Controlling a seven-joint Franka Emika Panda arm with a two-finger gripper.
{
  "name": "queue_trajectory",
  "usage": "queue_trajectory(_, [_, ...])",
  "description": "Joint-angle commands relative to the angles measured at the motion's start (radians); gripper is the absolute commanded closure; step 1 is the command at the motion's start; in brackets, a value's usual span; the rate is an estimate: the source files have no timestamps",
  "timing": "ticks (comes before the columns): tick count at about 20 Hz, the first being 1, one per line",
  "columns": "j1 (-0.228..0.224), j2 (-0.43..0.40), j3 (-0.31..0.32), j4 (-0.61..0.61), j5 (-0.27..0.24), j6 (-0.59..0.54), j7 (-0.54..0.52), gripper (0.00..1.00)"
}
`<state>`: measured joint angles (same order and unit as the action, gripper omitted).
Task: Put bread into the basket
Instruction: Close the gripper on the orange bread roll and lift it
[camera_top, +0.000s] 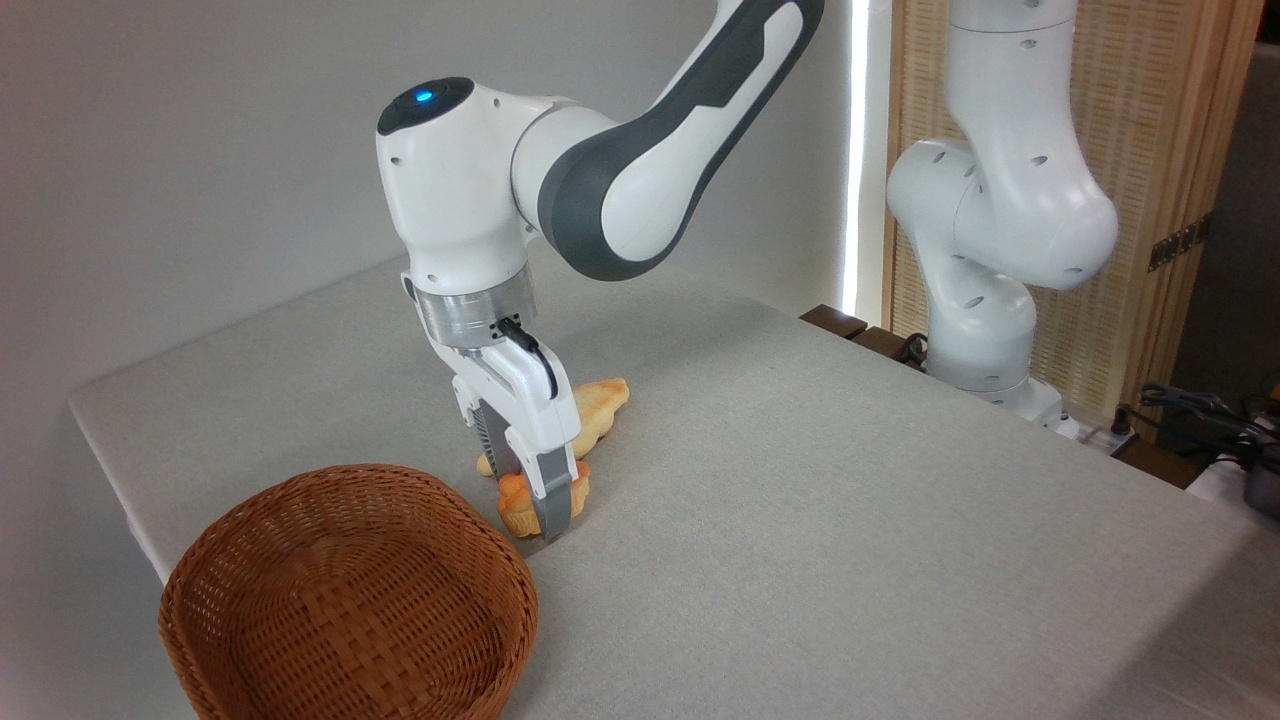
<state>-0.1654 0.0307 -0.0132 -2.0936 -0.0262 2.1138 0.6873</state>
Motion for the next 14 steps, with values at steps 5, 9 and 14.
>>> queue_trajectory(5, [0.004,0.008,0.01,-0.002,0.005,0.017,0.034,0.62])
queue_trajectory(9, [0.006,-0.008,0.015,0.046,-0.012,-0.03,0.035,0.62])
queue_trajectory(14, [0.009,-0.032,0.018,0.11,-0.032,-0.159,0.038,0.62])
